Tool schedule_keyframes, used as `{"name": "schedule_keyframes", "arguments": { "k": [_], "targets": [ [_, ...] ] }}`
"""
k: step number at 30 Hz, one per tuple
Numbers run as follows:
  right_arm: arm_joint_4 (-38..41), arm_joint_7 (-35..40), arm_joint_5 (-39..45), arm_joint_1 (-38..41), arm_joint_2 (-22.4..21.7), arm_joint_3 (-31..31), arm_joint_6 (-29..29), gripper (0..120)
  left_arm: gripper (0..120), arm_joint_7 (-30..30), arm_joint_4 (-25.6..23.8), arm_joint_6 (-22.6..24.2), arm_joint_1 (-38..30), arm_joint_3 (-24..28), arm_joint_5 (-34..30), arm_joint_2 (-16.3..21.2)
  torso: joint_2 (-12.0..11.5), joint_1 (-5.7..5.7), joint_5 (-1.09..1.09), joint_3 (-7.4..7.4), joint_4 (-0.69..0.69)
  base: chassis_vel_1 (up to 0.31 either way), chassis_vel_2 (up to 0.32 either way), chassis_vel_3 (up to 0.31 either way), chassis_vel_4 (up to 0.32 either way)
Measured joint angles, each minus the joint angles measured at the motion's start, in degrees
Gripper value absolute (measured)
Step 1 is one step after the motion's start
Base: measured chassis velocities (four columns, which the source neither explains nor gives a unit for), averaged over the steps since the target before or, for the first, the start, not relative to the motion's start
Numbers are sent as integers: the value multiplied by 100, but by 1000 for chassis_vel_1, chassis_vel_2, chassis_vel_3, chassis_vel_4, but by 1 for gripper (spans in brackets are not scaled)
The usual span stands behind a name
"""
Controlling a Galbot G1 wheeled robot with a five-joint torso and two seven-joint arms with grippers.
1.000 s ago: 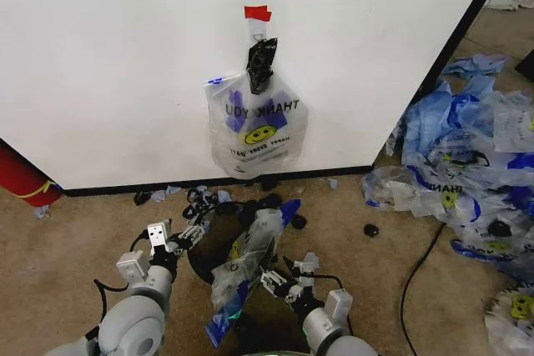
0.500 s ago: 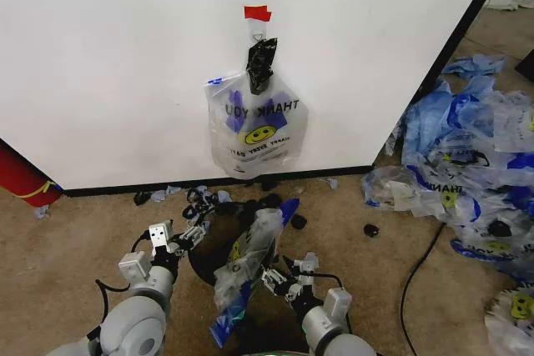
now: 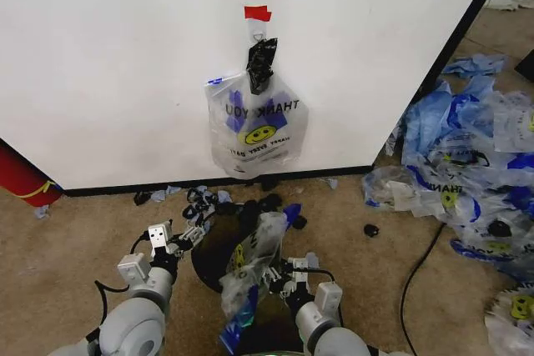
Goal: Pick up the garbage bag from the wall and place it over the trash bin.
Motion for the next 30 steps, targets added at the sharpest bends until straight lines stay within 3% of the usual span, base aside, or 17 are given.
{"name": "schedule_keyframes", "arguments": {
  "k": [10, 15, 30],
  "targets": [
    [-54, 71, -101, -29, 59, 38, -13, 16, 91, 63, 76, -3, -67, 53, 51, 12, 0, 0, 0, 0, -1, 0, 0, 0, 0],
    [-86, 118, -123, -25, 97, 130, -21, 0, 91, 258, -68, 11, -145, 39, 50, 78, 0, 0, 0, 1, 1, 0, 0, 0, 0],
    [-416, 394, -393, 447, 371, 369, -61, 0, 91, 778, -1503, 199, -130, 34, -680, 767, 0, 0, 0, 1, 0, 0, 0, 0, 0]
  ]
}}
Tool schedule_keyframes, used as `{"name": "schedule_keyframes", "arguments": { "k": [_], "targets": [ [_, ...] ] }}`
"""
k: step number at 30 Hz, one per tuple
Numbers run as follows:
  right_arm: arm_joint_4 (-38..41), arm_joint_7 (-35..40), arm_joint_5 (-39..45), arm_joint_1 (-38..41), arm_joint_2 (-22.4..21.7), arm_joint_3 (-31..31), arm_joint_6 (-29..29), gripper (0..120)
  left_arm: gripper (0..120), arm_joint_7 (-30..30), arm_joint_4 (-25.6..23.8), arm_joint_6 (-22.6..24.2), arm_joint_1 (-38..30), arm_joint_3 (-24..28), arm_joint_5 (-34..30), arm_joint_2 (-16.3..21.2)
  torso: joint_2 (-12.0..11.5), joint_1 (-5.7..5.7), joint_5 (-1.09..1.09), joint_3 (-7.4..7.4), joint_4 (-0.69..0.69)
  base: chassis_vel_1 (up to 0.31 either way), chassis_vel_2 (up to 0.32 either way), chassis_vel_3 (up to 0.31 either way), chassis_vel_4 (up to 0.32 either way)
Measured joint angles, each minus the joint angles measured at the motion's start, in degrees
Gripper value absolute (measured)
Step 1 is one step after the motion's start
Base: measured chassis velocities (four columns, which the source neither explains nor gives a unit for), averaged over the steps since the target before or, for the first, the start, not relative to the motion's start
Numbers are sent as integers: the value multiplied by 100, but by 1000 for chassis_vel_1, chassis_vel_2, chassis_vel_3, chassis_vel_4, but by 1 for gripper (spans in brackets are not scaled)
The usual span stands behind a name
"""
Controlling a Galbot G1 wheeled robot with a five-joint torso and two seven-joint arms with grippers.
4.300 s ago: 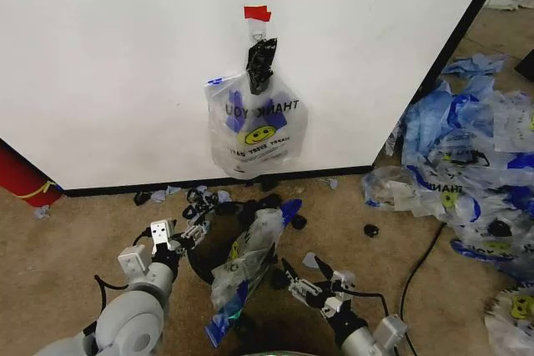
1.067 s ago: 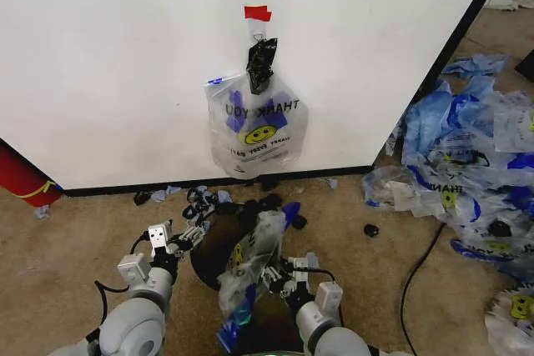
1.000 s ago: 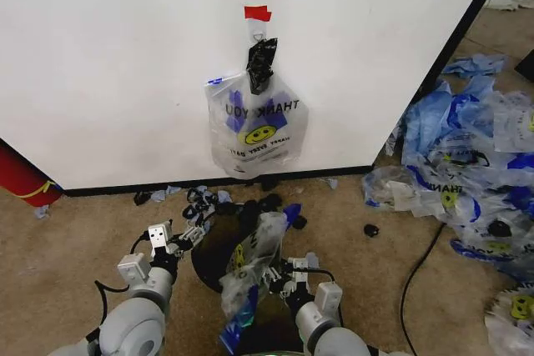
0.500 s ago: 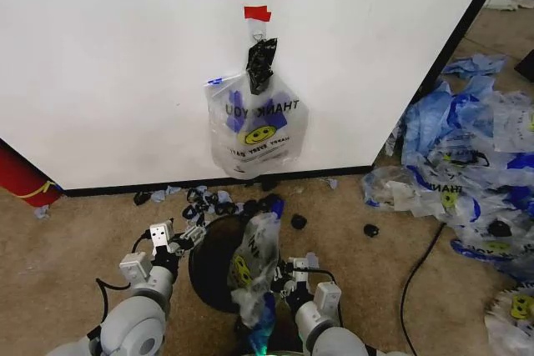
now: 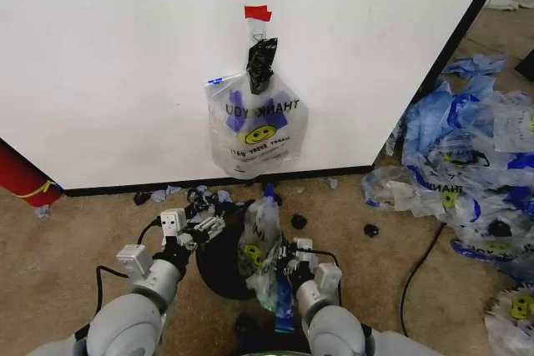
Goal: Pick up the garbage bag from the wall and place it over the trash bin.
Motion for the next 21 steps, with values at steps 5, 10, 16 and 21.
{"name": "schedule_keyframes", "arguments": {
  "k": [5, 10, 16, 21],
  "targets": [
    [-118, 199, -60, 326, 165, -120, -97, 0, 91, 224, -388, 139, -163, 171, -734, 240, 0, 0, 1, 0, 1, 0, 0, 0, 0],
    [-136, 270, -30, 667, 287, -237, -179, 0, 91, 353, -346, 177, -524, 449, -1135, 350, 0, 0, 0, 0, 0, 0, 0, 0, 0],
    [-61, 322, 84, 1072, 321, -461, -276, 0, 91, 352, 104, 149, -1104, 871, -1272, 291, 0, 0, 0, 0, -1, 0, 0, 0, 0],
    [-3, 322, 133, 1159, 276, -532, -292, 0, 91, 339, 275, 97, -1216, 995, -1249, 249, 0, 0, 0, 0, 0, 0, 0, 0, 0]
  ]
}}
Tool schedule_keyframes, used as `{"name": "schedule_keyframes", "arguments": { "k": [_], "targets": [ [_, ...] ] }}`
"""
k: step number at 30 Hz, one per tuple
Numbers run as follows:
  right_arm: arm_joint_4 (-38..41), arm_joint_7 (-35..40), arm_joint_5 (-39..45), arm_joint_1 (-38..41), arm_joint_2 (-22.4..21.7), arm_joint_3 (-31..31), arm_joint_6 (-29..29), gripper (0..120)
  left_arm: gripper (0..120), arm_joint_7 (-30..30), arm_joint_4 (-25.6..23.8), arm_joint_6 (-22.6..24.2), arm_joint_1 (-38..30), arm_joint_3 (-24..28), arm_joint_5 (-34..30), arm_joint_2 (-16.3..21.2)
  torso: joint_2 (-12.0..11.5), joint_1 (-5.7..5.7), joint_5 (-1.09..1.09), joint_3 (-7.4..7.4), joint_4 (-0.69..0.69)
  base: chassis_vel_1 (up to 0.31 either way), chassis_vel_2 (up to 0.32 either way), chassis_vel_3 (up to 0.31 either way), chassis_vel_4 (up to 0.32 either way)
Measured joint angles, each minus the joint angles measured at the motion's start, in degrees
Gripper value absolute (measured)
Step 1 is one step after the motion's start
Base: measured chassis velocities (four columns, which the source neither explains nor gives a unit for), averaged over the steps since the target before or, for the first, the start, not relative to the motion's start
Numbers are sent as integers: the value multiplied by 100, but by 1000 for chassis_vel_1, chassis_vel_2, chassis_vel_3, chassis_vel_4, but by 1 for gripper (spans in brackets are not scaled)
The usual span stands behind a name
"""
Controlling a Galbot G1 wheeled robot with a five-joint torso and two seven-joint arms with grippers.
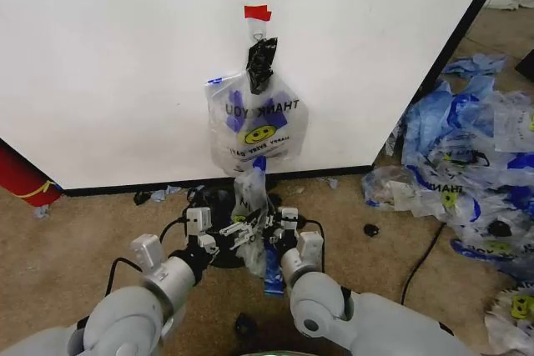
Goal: Pick up the garbage bag from the wall and place it over the trash bin.
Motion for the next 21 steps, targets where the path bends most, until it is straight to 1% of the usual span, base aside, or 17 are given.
{"name": "schedule_keyframes", "arguments": {
  "k": [11, 15, 16, 17, 19, 21],
  "targets": [
    [35, -14, -3, -6, -27, -28, 0, 0, 91, -29, 91, -21, -63, 114, 19, -98, 0, 0, 0, 0, 0, 0, 0, 0, 0],
    [35, -21, -22, -38, -15, -29, 0, 0, 91, -54, 110, -10, -177, 231, 14, -140, 0, 0, 1, 0, 0, 0, 0, 0, 0],
    [35, -23, -36, -44, -15, -32, 0, 0, 89, -67, 128, -8, -221, 271, 13, -155, 0, 0, 0, 0, 0, 0, 0, 0, 0],
    [35, -25, -43, -52, -17, -33, 1, 0, 85, -90, 149, -7, -274, 323, 12, -172, 0, 0, 0, 0, 0, 0, 0, 0, 0],
    [35, -26, -45, -55, -19, -34, 1, 0, 83, -104, 161, -7, -305, 355, 11, -184, 0, 0, 0, 0, 0, 0, 0, 0, 0],
    [35, -30, -58, -63, -25, -34, 3, 0, 73, -142, 216, -6, -404, 474, 1, -229, 0, 0, 1, 0, 0, 0, 0, 0, 0]
  ]
}}
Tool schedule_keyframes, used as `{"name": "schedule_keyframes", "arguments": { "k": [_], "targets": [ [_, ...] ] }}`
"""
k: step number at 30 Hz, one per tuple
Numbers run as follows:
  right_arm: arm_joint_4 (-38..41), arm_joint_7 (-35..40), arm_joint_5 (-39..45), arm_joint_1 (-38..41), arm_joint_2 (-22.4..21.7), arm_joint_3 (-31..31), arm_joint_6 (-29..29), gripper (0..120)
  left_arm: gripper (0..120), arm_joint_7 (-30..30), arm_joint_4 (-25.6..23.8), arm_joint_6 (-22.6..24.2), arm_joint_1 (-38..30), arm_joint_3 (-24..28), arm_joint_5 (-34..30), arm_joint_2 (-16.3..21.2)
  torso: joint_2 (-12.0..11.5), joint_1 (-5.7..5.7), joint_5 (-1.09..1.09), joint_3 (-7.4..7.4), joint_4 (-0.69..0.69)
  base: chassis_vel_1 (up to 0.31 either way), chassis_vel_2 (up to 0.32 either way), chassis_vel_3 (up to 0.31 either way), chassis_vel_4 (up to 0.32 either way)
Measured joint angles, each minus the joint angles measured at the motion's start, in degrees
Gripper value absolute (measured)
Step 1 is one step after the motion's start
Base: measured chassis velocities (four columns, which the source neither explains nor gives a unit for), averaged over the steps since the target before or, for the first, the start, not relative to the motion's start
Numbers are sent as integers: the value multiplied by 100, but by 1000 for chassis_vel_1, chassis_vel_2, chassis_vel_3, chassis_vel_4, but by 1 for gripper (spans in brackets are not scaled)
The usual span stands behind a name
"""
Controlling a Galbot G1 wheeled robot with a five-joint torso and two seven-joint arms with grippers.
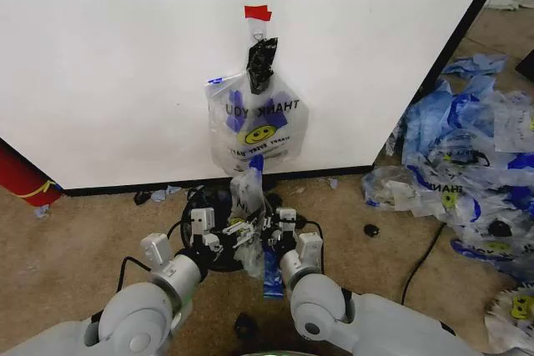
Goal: Pick up the garbage bag from the wall and place it over the trash bin.
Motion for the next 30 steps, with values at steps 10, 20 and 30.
{"name": "schedule_keyframes", "arguments": {
  "k": [10, 20, 30],
  "targets": [
    [16, -31, -65, -113, -82, 66, 29, 0, 34, -64, 189, -14, -240, 320, 9, -90, 0, 0, -1, 0, 0, 0, 0, 0, 0],
    [28, -78, -113, -219, -166, 146, 60, 0, 1, -63, 39, -71, 3, -75, 30, 211, 0, 0, 0, 0, 0, 0, 0, 0, 0],
    [115, -140, -122, -376, -256, 321, 96, 0, 0, 37, -205, -242, 1261, -1094, 179, 764, 0, 0, -2, 0, 1, 0, 0, 0, 0]
  ]
}}
